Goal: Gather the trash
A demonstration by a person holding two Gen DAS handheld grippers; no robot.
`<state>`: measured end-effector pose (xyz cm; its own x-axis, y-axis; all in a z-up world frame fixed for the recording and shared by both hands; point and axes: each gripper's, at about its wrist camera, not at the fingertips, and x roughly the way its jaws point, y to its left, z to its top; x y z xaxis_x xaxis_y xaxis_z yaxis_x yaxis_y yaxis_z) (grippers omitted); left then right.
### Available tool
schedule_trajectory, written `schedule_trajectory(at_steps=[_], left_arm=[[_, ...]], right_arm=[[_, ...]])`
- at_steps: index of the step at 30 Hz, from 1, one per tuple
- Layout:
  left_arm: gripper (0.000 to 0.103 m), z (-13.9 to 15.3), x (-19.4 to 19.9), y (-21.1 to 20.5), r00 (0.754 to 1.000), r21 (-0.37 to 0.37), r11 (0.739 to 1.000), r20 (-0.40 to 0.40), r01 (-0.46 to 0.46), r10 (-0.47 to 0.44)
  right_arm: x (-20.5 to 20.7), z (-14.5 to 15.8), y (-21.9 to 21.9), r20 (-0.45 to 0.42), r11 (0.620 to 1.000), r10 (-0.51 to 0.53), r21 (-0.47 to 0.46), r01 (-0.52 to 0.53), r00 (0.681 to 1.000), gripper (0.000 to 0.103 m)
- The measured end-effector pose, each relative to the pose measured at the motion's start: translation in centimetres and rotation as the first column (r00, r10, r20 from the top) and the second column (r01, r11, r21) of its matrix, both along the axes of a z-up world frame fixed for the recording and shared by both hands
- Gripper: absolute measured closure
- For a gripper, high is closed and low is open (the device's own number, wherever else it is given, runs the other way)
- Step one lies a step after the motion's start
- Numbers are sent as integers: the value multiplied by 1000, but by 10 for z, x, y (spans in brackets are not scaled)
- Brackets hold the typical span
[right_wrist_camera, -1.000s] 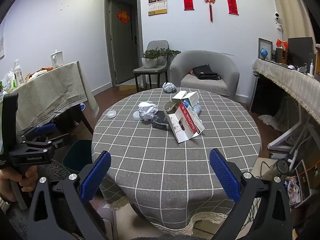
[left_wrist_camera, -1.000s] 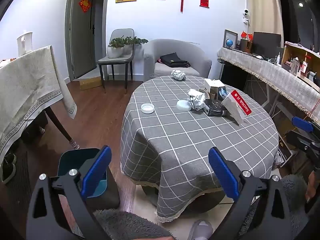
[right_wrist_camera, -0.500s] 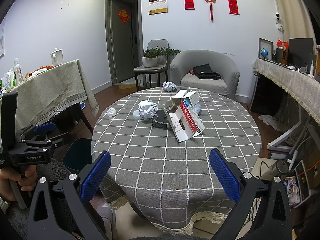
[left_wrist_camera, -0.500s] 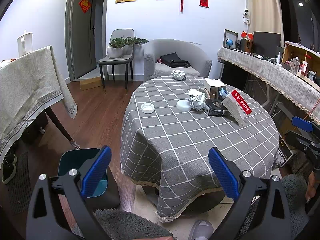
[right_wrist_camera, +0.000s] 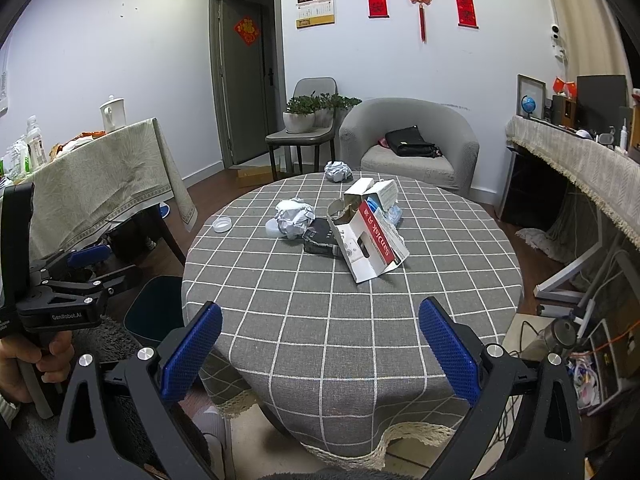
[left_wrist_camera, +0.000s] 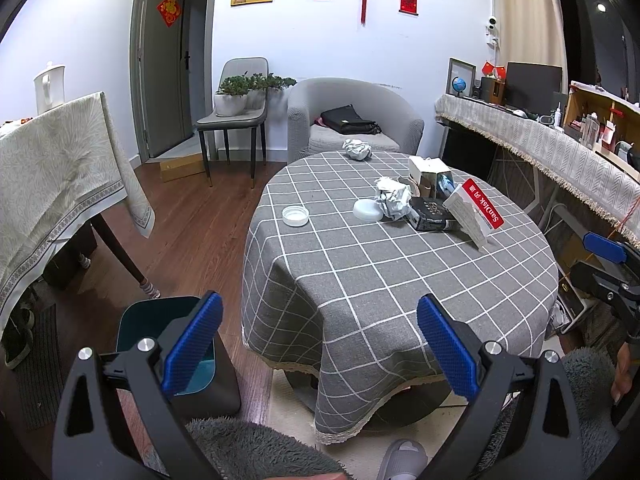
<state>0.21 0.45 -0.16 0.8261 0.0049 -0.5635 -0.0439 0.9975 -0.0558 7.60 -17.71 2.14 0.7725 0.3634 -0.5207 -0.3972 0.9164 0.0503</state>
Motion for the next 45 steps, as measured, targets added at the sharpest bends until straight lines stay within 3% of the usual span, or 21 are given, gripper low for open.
schedule_trajectory(at_steps=[32, 45], left_arm=[[4, 0, 0, -1, 1000, 1, 1000, -1, 0, 0], [4, -1, 0, 1, 1000, 2, 1000, -1, -1, 1]], right_arm=[[2, 0, 2, -6, 1000, 1, -7, -1, 1000, 3], [1, -16, 3, -11, 1000, 1, -6, -1, 1000, 3]])
